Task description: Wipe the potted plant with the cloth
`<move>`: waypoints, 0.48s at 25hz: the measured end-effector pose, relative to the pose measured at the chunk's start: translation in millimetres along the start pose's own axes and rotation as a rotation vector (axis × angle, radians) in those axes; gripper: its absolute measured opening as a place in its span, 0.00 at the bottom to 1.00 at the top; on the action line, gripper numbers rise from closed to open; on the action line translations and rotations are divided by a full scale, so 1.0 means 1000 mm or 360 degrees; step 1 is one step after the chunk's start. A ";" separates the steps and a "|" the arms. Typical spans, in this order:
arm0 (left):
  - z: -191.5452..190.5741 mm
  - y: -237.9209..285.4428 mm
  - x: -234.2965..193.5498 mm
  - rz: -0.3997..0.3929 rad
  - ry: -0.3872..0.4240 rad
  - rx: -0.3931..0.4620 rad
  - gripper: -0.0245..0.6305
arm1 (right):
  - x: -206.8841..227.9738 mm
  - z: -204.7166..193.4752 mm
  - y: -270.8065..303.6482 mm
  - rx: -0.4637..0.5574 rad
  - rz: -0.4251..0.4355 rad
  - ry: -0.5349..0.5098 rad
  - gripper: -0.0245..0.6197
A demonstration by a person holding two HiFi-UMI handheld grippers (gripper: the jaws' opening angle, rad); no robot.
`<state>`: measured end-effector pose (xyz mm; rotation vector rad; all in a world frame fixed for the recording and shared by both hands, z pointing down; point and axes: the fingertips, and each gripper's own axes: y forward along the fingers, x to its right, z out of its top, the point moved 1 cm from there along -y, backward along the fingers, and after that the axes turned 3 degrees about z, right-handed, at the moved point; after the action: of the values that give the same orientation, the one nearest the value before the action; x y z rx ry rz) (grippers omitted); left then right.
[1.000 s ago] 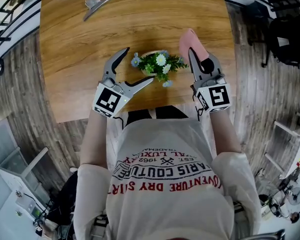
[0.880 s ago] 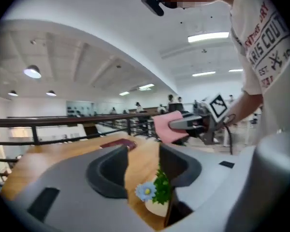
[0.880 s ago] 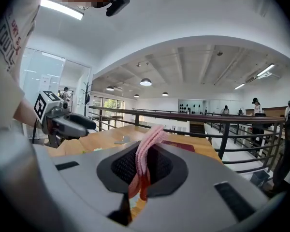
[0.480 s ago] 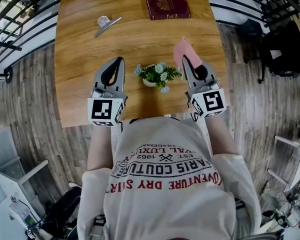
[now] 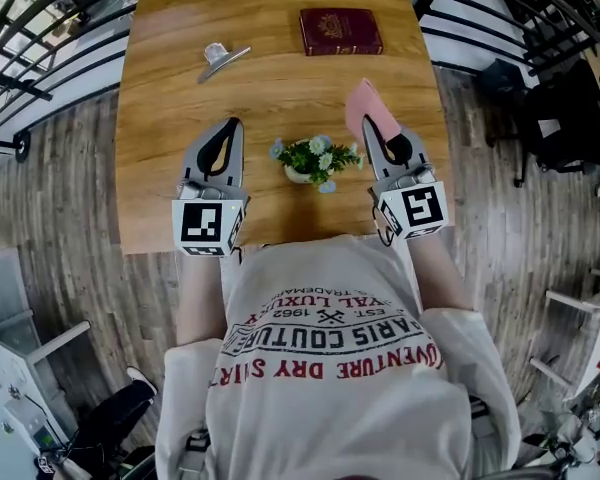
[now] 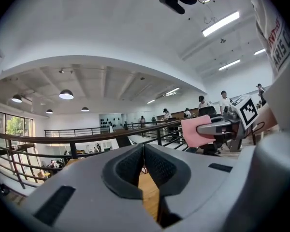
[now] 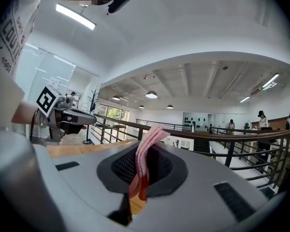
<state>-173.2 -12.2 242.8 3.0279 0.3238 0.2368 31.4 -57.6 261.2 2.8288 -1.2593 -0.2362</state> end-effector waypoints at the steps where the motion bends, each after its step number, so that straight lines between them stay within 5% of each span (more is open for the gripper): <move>1: 0.001 0.000 0.000 0.0006 0.0007 0.0003 0.07 | 0.000 0.000 0.000 -0.0004 0.0000 0.0006 0.10; 12: 0.000 0.003 0.005 -0.0008 0.0015 -0.0045 0.07 | 0.001 -0.005 -0.004 -0.0004 -0.0009 0.0016 0.10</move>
<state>-167.7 -13.7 243.7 2.9986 0.3259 0.2529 36.1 -55.7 266.0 2.8282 -1.2481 -0.2234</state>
